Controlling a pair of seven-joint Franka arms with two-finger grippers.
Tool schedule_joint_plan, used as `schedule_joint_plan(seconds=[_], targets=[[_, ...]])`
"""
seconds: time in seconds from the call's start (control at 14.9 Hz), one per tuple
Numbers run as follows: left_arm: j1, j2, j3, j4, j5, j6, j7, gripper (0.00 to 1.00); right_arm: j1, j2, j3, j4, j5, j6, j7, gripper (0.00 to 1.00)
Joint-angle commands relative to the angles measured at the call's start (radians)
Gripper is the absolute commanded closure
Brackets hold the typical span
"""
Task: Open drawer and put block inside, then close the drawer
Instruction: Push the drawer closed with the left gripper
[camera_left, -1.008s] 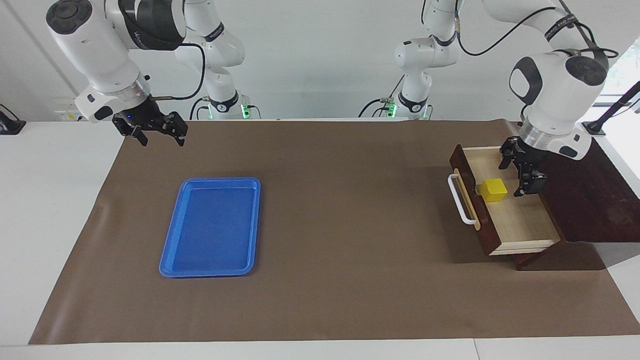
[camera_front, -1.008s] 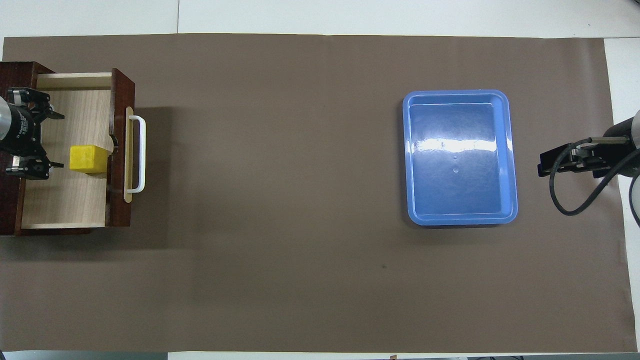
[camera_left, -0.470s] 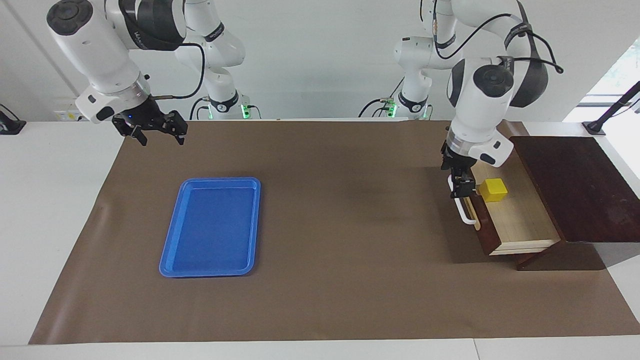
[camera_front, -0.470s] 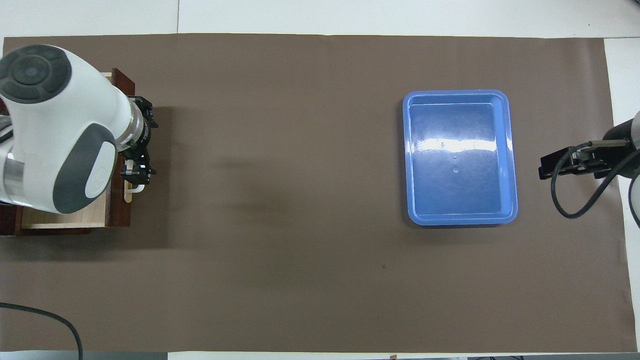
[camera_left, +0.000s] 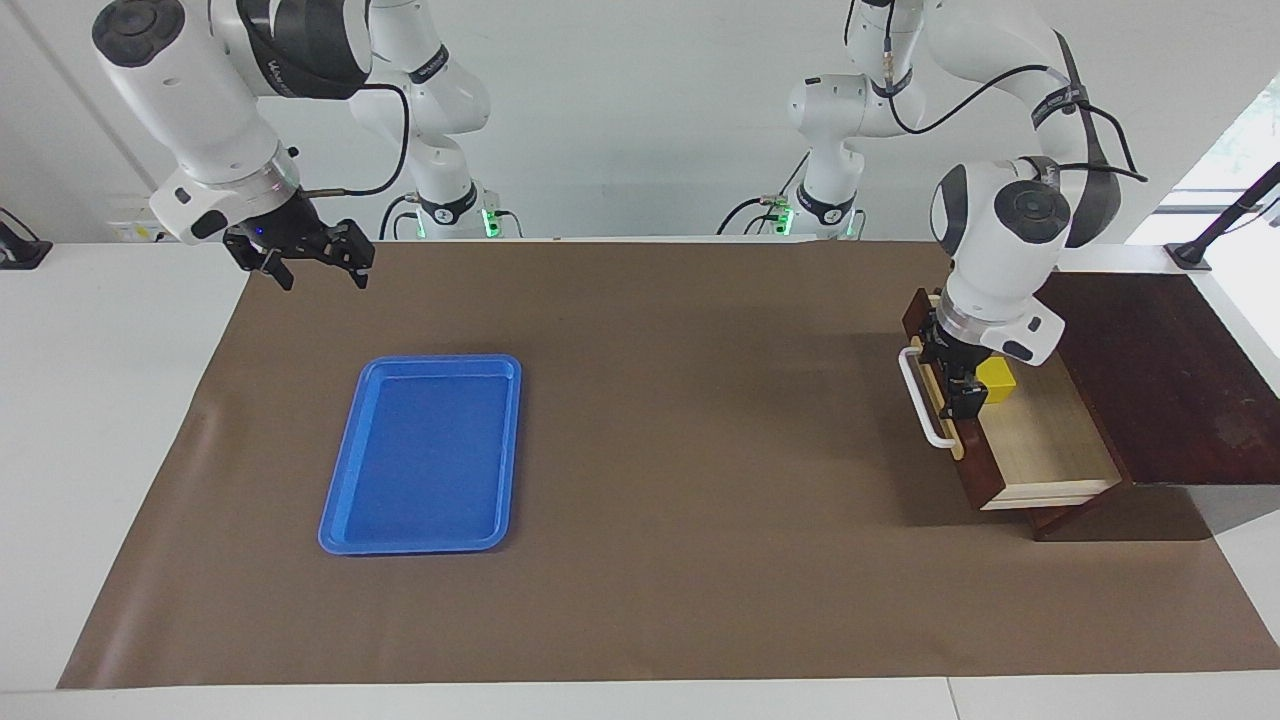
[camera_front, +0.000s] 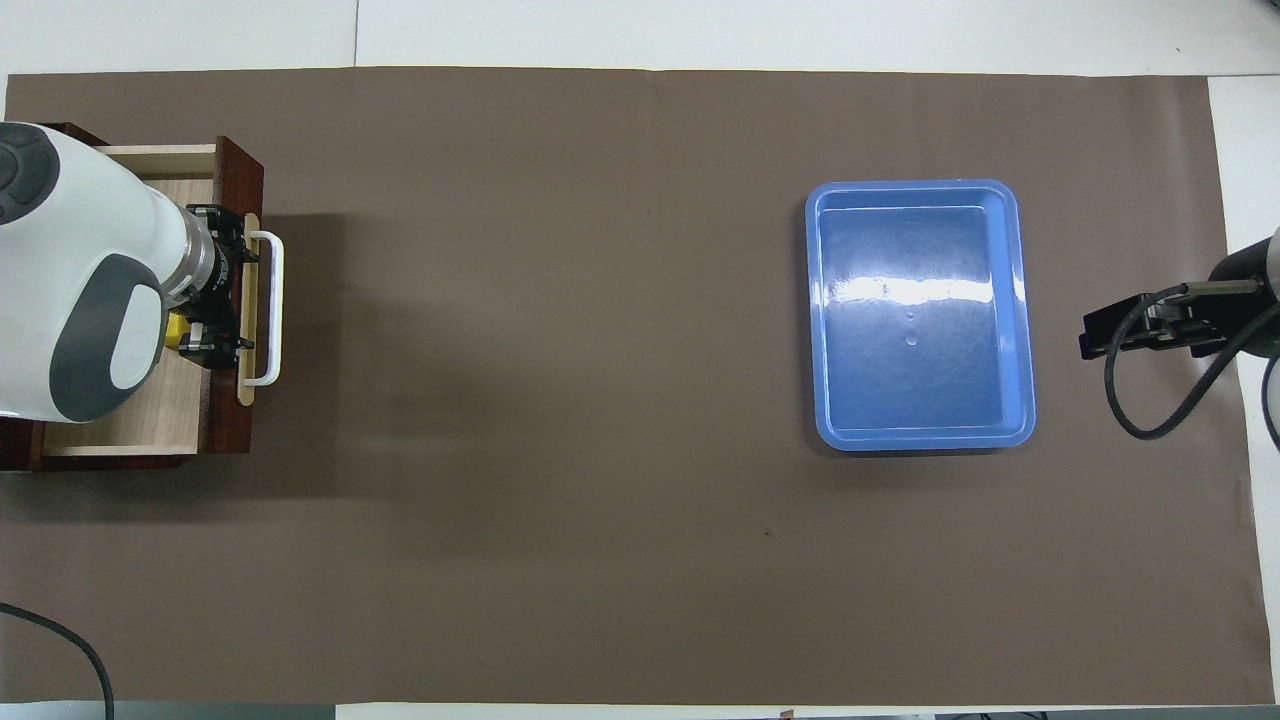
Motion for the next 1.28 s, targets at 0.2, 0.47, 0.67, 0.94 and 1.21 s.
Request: schedule_joint_plan(seconds=[0.2, 0.47, 0.67, 0.94, 1.21], targets=[[0.13, -0.015, 0.0, -0.001, 0.051, 0.027, 0.127, 0.0, -0.015, -0.015, 0.016, -0.008, -0.019, -0.009, -0.018, 0.0], [0.222, -0.013, 0.0, -0.003, 0.05, 0.073, 0.22, 0.0, -0.015, -0.015, 0.016, -0.008, -0.019, -0.009, -0.018, 0.0], [0.268, -0.013, -0.001, -0.004, 0.051, 0.087, 0.276, 0.0, -0.015, -0.015, 0.016, -0.008, -0.019, -0.009, -0.018, 0.0], [0.21, -0.024, -0.006, 0.019, 0.05, 0.028, 0.346, 0.0, -0.015, -0.015, 0.016, -0.008, -0.019, -0.009, -0.018, 0.0], [0.164, -0.073, -0.019, 0.076, -0.022, -0.109, 0.643, 0.0, -0.015, -0.015, 0.016, -0.008, -0.019, -0.009, -0.017, 0.0]])
